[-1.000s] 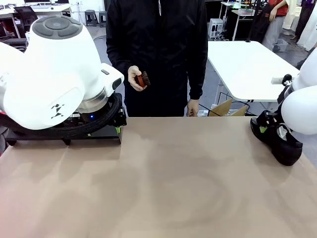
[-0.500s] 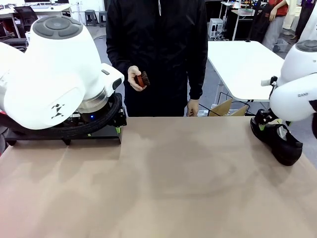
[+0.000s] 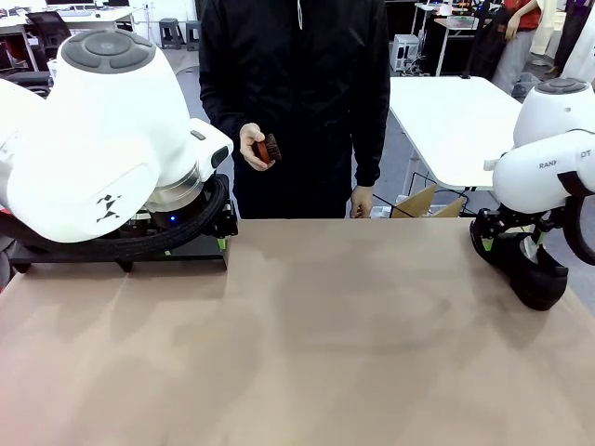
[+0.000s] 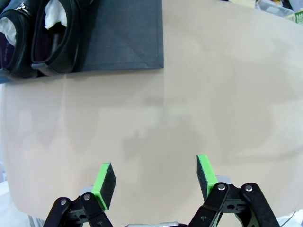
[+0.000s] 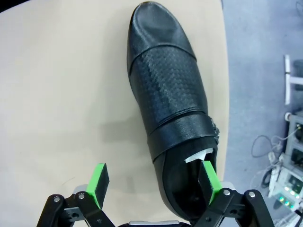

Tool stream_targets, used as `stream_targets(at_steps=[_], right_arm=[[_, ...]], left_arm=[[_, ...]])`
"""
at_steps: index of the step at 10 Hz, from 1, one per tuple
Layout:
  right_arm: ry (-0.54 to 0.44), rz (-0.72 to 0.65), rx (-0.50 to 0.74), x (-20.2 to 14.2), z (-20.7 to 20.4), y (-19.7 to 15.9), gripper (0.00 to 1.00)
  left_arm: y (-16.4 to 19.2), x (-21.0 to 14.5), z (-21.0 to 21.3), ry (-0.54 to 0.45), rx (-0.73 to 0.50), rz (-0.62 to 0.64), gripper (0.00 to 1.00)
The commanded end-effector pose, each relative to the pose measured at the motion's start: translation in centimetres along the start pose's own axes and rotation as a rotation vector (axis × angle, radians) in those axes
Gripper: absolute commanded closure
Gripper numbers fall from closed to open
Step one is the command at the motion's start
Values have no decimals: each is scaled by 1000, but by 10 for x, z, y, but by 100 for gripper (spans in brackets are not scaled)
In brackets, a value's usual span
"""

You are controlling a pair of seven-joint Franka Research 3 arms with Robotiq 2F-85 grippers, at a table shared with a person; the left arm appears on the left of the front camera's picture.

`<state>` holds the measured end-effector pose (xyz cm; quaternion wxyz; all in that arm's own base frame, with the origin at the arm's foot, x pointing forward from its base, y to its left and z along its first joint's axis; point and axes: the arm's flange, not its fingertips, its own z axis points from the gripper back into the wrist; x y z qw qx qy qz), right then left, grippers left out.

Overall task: Organize the shoes by placing them on the stand.
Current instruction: Pick up one Shoe and place it in the middle of the table.

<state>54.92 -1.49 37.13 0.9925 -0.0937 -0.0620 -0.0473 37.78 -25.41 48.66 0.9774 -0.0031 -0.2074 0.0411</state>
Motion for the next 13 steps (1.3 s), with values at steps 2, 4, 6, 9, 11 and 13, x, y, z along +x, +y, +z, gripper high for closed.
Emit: stream_targets(at_steps=[2,4,6,9,11,13], right_arm=[[56,6,67,7,-2,-3,0],[76,1,80,7,-8,-4,0],[107,-4,96,10,-23,-9,0],[137,3,125,14,-32,-14,0],[127,15,137,14,-33,-16,7],[124,20,131,13,-34,-19,46]], left_arm=[[0,3,2,-1,10,-12,11],[0,3,2,-1,10,-12,11],[0,3,2,-1,10,-12,11],[0,3,2,-1,10,-12,11],[0,3,2,-1,10,-12,11],[0,3,2,-1,10,-12,11]])
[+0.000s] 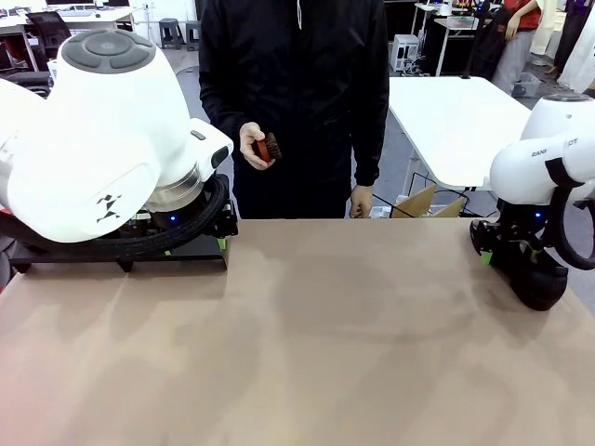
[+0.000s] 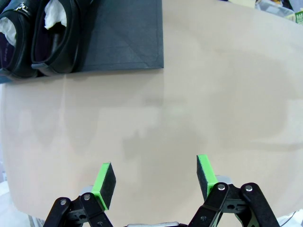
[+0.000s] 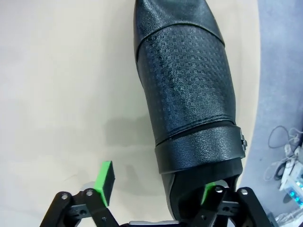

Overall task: Organize the shoes by placing them on the stand.
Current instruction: Pick up one Shoe and place it in the middle of the table.

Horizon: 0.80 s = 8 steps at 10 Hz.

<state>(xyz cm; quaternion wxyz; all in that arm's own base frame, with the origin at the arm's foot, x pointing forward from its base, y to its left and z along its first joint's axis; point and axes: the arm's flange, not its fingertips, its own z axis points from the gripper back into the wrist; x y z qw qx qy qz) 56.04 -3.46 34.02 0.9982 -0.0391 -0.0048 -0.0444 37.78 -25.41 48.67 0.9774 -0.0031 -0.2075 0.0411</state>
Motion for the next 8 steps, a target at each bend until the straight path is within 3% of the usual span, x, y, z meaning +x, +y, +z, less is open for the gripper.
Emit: stream_targets(at_steps=[1,3,8], right_arm=[[9,8,22,5,0,-8,66],[14,9,17,5,-2,-9,100],[12,8,6,9,-5,-12,100]], left_arm=[[0,3,2,-1,10,-12,11],[0,3,2,-1,10,-12,11],[0,3,2,-1,10,-12,11]])
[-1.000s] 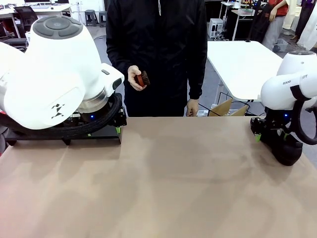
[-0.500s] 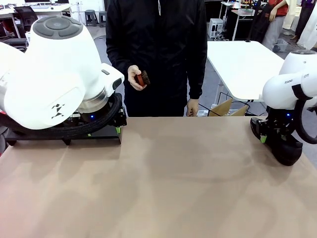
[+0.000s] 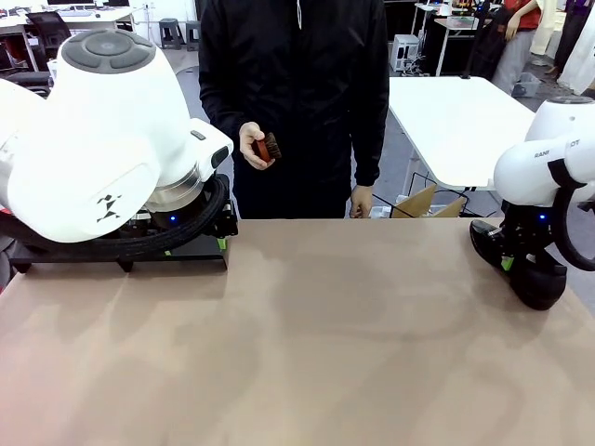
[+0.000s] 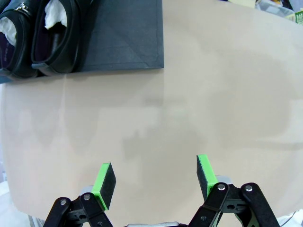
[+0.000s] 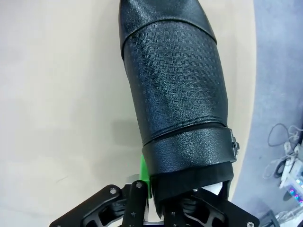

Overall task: Organize the shoes by placing them on the stand.
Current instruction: Pick up one Shoe and place it in the middle of the table.

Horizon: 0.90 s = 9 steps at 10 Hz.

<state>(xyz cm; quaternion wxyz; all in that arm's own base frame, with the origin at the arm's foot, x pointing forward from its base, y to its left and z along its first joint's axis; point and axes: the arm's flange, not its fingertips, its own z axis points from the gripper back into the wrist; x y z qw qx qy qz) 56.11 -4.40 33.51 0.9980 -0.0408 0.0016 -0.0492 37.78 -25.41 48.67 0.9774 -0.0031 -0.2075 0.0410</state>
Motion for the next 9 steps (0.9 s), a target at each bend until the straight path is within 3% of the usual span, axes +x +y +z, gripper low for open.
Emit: stream_targets(at_steps=[1,4,6,9], right_arm=[[-9,14,15,7,4,-3,100],[-55,-101,57,-23,45,9,100],[-179,-157,135,-79,94,31,100],[-235,-124,146,-147,116,59,100]], left_arm=[[0,3,2,-1,10,-12,11],[0,3,2,-1,10,-12,11],[0,0,0,0,0,0,11],[18,-17,52,-67,34,-16,11]])
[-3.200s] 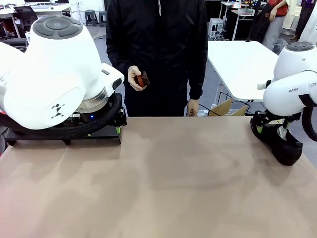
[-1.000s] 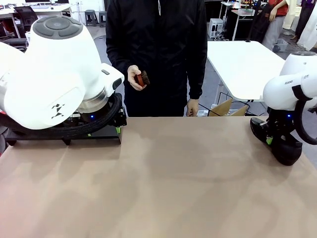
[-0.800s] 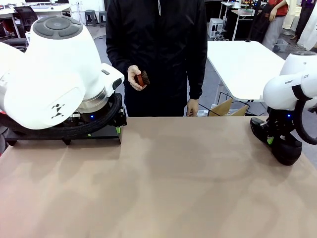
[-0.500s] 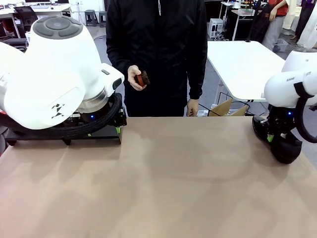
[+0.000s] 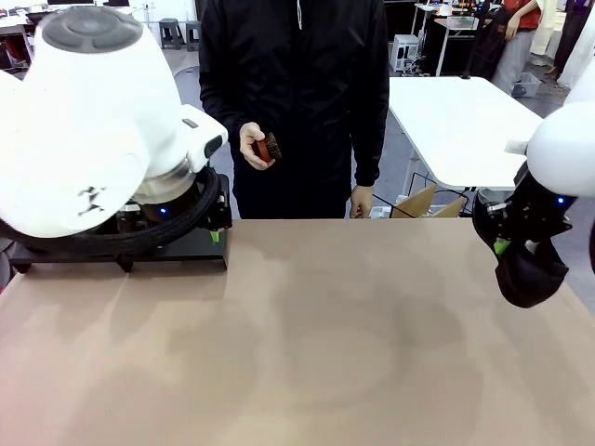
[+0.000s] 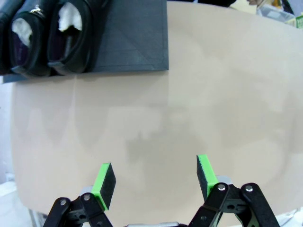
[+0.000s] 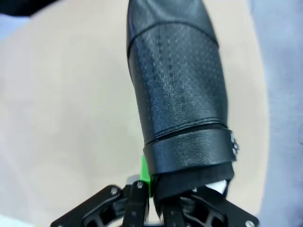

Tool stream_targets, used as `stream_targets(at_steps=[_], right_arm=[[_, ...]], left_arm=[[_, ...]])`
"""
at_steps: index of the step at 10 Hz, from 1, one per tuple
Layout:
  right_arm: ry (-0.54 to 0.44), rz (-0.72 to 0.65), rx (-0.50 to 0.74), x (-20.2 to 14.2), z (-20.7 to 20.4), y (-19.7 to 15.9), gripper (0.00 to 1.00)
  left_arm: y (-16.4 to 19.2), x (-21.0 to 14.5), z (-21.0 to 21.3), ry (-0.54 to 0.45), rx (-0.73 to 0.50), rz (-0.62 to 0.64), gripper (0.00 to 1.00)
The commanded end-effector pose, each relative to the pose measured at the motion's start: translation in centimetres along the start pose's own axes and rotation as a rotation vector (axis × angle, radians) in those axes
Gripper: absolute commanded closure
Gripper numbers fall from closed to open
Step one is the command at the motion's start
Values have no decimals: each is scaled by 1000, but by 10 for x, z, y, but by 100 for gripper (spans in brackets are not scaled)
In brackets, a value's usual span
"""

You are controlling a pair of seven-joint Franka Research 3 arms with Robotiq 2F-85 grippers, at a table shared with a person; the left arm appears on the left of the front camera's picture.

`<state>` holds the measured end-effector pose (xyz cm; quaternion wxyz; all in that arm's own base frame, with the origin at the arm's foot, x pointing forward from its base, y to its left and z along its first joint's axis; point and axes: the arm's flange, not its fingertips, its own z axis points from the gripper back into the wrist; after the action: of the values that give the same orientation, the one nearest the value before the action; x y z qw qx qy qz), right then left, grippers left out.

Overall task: Organize the shoes by placing them on the stand.
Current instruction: Pick up one Shoe and place it in the middle of the table.

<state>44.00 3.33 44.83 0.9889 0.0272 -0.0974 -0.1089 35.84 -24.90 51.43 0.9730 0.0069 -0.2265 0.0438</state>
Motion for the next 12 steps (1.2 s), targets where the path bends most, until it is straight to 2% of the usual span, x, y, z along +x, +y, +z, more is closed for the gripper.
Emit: stream_targets(at_steps=[1,3,4,5,6,7,8,9,11,12], right_arm=[[22,-17,0,28,-11,-9,100],[22,-17,0,28,-11,-9,100],[22,-17,0,28,-11,-9,100],[27,-19,-8,8,-13,-9,100],[35,-54,81,-8,-7,12,100],[23,-40,136,-28,-5,62,100],[20,-1,141,-47,-8,108,100],[50,52,156,-69,-16,152,100],[113,59,184,-95,-46,218,100],[123,71,204,-106,-60,238,100]], left_arm=[[22,-18,32,-43,13,-23,11],[50,-27,43,-33,-35,-48,11],[65,-27,45,-27,-104,-64,11],[67,-30,49,-27,-120,-86,11],[42,-22,49,-49,-23,-36,11],[42,-22,49,-49,-23,-36,11],[42,-22,49,-49,-23,-36,11],[42,-22,49,-49,-23,-36,11],[42,-22,49,-49,-23,-36,11],[42,-22,49,-49,-23,-36,11]])
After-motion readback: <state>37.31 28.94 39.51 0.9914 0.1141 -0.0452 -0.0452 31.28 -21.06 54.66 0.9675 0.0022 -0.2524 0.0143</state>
